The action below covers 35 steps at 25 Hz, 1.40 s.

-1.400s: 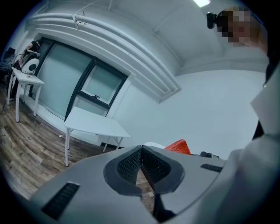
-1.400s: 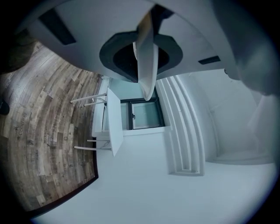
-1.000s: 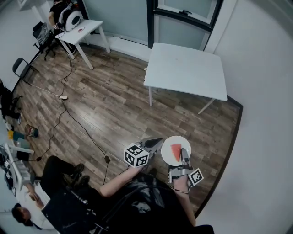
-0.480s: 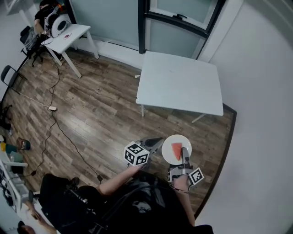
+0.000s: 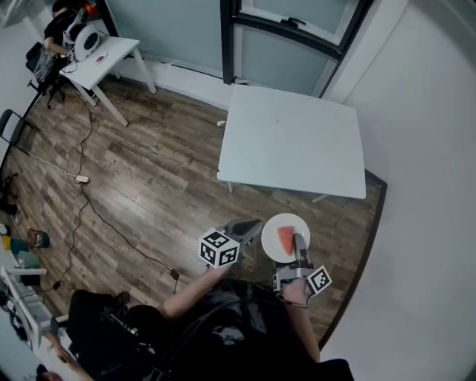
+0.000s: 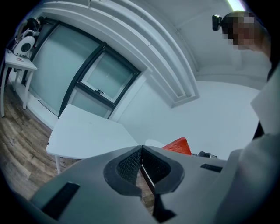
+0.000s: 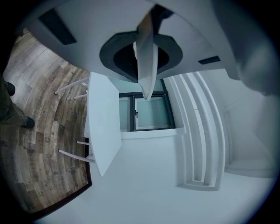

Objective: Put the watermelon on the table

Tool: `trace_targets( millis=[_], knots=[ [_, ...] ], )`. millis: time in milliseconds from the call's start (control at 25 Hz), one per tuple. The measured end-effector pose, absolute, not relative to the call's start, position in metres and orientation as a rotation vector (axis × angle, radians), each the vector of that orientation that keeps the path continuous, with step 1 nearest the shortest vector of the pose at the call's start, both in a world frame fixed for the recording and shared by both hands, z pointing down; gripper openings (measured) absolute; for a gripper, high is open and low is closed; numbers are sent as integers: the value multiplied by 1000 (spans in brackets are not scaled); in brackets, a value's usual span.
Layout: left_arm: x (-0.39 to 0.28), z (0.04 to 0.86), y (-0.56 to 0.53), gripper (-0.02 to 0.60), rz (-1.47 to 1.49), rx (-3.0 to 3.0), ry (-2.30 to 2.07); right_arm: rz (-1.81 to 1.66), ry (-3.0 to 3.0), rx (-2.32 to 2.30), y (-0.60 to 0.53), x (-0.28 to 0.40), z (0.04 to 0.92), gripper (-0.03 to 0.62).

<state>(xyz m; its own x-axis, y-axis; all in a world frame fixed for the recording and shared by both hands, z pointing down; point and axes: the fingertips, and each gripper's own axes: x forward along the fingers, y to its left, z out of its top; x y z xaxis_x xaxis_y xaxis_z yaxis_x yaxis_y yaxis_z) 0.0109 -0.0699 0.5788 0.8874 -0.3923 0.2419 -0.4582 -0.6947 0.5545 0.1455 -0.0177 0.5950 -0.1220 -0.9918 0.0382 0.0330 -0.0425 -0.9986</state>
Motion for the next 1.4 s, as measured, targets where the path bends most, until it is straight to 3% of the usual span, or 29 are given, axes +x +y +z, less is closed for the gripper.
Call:
trace_targets(
  millis=[720,1400],
  knots=[
    [123,602,-259,5,162,2347,-783,-1456,1362,-1042,-233,261,613,21],
    [158,672,-418,5,323,2355,-700,-1452,1440,-1162,-387,293,672,21]
  ],
)
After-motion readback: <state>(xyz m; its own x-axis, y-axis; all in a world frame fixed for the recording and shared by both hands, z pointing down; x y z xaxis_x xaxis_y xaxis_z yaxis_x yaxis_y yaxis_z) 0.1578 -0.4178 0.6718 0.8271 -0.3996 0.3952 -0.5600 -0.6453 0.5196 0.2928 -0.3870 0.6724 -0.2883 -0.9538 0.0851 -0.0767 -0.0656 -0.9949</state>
